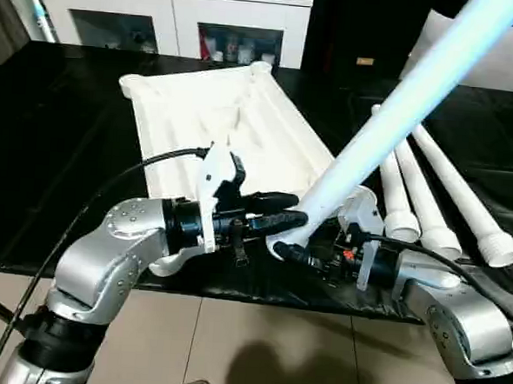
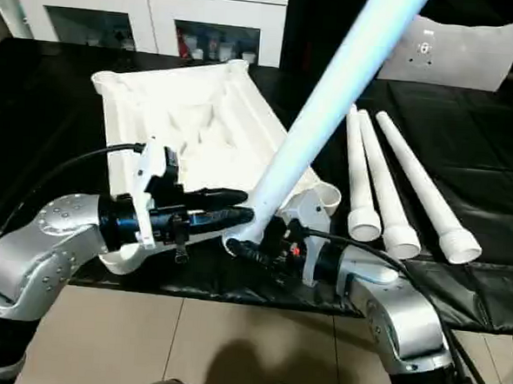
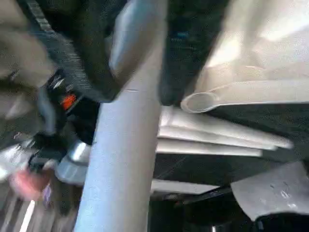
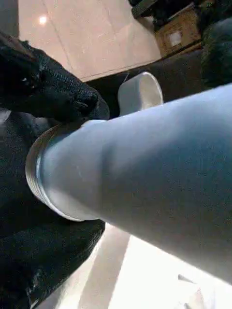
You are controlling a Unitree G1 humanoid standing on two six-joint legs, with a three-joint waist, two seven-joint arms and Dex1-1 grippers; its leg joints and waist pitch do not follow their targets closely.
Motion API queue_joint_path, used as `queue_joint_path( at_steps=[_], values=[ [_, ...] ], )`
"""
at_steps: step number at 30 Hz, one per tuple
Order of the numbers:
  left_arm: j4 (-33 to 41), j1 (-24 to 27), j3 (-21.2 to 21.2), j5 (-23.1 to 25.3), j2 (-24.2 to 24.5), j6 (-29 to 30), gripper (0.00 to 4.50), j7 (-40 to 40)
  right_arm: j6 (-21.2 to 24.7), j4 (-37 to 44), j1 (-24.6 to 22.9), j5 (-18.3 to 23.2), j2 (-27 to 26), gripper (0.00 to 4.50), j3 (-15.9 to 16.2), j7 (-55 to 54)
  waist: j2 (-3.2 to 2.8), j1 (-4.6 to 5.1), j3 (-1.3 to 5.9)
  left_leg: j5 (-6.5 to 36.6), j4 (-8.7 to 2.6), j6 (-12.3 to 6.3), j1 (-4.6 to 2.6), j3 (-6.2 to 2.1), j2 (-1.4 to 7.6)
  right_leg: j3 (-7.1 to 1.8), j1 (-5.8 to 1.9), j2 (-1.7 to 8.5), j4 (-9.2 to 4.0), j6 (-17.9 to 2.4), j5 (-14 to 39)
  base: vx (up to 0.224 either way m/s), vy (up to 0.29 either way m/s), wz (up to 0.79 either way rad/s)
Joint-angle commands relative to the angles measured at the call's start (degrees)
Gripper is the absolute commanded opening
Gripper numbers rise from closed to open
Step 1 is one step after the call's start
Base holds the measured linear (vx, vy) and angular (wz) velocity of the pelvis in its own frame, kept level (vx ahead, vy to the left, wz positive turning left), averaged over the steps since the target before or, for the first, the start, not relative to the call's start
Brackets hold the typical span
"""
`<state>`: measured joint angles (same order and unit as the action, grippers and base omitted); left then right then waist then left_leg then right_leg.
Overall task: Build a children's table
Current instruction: Insert table leg to table base
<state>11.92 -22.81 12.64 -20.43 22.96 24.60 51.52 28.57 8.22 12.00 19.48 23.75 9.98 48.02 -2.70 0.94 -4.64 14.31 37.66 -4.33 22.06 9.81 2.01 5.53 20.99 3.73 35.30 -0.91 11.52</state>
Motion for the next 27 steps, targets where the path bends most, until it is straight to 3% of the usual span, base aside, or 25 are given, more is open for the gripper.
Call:
queue_joint_path(
  at_steps=[1, 2, 4, 11, 12, 16, 22, 27],
  values=[
    [-1.9, -0.7, 1.1, 1.9, 0.4, -2.4, 1.96, 1.6, -1.6, 0.9, 1.3, -0.2, -0.1, 2.68, 0.8, 1.0, 0.10, 0.11, 3.63, 15.4, -6.98, 7.49, -0.92, -6.73, 12.38, -6.24, -2.28, 9.50, -3.17, -15.0, 4.9, 0.000, 0.000, 0.00],
    [-2.3, -0.8, 1.0, 1.9, 0.5, -3.0, 2.27, 2.1, -1.7, 0.8, 1.2, -0.2, -0.1, 2.68, 0.8, 1.0, 0.03, 0.09, 3.65, 15.5, -6.98, 7.80, -0.93, -6.79, 12.39, -6.20, -2.28, 9.49, -3.08, -15.2, 4.6, 0.000, 0.000, 0.00],
    [-3.1, -1.1, 0.7, 2.0, 0.7, -3.9, 2.23, 3.0, -1.9, 0.6, 1.0, -0.4, -0.1, 2.68, 0.6, 0.9, -0.09, 0.21, 3.66, 15.9, -7.18, 8.64, -0.98, -6.74, 12.37, -6.07, -2.17, 9.27, -2.89, -15.5, 3.5, 0.000, 0.000, 0.00],
    [-4.9, -1.5, 0.9, 1.8, 1.3, -5.9, 2.92, 4.3, -2.8, -0.4, 1.2, -0.7, -0.2, 2.68, 0.3, 0.4, -0.37, 0.21, 3.71, 17.0, -7.13, 9.66, -1.01, -6.74, 12.27, -6.14, -2.32, 9.53, -2.82, -16.1, 2.3, 0.000, 0.000, 0.00],
    [-4.6, -1.2, 1.0, 0.9, 0.9, -4.9, 3.02, 4.5, -3.0, -0.5, 1.3, -0.9, -0.3, 2.68, 0.4, 0.2, -0.59, 0.20, 3.68, 17.2, -7.12, 9.74, -1.00, -6.78, 12.30, -6.18, -2.32, 9.57, -2.79, -16.1, 2.4, 0.000, 0.000, 0.00],
    [-5.1, -0.2, 0.9, -0.4, -1.4, -1.1, 3.18, 2.5, -3.4, -0.5, 1.4, -1.4, -0.7, 2.68, 0.6, -0.2, -0.51, 0.26, 3.77, 16.6, -7.03, 10.10, -1.07, -6.66, 12.34, -6.16, -2.40, 9.59, -2.60, -16.7, 1.1, 0.000, 0.000, 0.00],
    [-5.4, 0.1, -1.5, -4.3, -4.9, 0.9, 2.76, -0.2, -3.8, -0.8, 1.9, -1.7, -0.6, 2.68, 1.0, -0.1, -0.29, 0.21, 3.75, 15.4, -6.83, 8.51, -0.75, -6.81, 12.50, -6.22, -2.68, 9.79, -2.72, -16.9, 1.3, 0.000, 0.000, 0.00],
    [-6.0, -0.3, -1.3, -2.9, -5.4, -0.1, 2.33, -1.0, -3.9, -1.4, 2.5, -2.1, -0.7, 2.68, 1.2, 0.0, -0.15, 0.26, 3.68, 15.5, -6.81, 7.54, -0.77, -6.66, 12.42, -6.29, -2.53, 9.66, -2.96, -16.6, 2.9, 0.000, 0.000, 0.00]
  ],
)
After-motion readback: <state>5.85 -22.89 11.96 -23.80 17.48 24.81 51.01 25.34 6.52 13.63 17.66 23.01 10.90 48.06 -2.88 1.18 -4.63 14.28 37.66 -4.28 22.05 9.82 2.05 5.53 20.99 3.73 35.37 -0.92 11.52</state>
